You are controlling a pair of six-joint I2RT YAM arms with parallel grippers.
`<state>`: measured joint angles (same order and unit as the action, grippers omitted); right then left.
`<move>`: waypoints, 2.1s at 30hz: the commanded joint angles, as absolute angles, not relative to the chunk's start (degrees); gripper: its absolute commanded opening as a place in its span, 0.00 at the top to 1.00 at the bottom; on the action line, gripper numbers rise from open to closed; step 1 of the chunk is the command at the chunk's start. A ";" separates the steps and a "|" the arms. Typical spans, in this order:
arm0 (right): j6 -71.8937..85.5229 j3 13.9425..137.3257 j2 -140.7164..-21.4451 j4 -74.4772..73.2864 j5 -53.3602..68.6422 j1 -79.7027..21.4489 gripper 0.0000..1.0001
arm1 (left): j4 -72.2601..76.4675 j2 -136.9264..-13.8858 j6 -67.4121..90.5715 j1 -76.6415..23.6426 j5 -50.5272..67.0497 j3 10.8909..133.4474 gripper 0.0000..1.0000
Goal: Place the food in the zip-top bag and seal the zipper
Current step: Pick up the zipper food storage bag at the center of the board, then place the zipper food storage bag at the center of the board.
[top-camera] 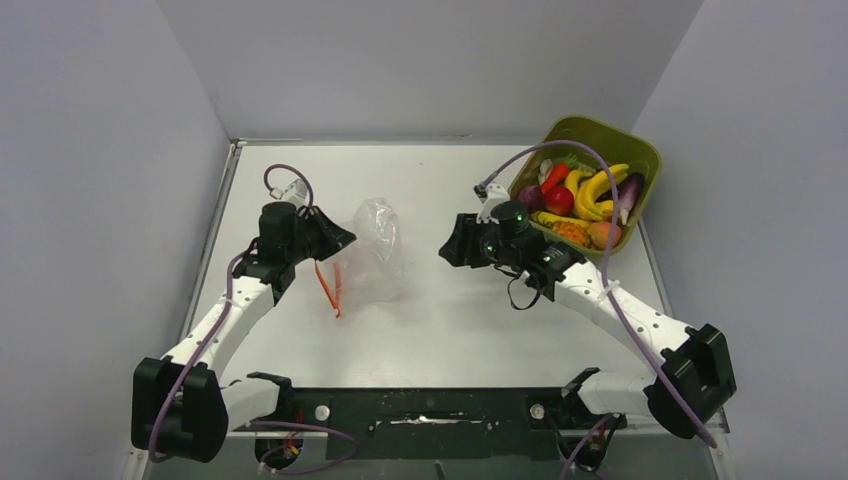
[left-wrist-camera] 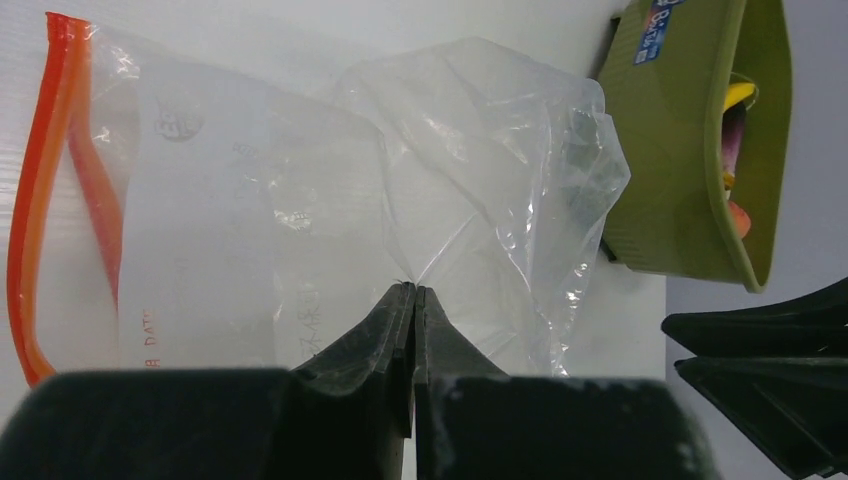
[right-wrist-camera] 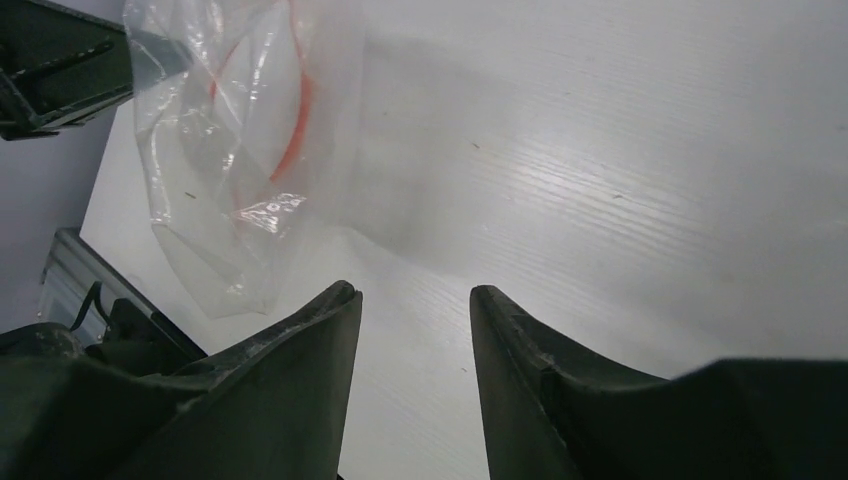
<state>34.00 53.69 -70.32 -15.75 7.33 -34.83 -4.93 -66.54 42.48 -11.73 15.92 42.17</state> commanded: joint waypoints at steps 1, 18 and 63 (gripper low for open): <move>36.45 59.24 -73.95 -7.75 6.23 -40.85 0.55 | 0.34 -64.94 43.76 -12.35 19.96 44.48 1.00; 38.26 66.30 -85.01 -6.17 5.57 -49.40 0.28 | 0.71 -65.27 42.71 -12.58 17.40 41.46 1.00; 32.87 67.74 -88.98 -19.14 -2.75 -34.17 0.48 | -5.04 -56.80 47.14 2.48 26.57 32.95 0.42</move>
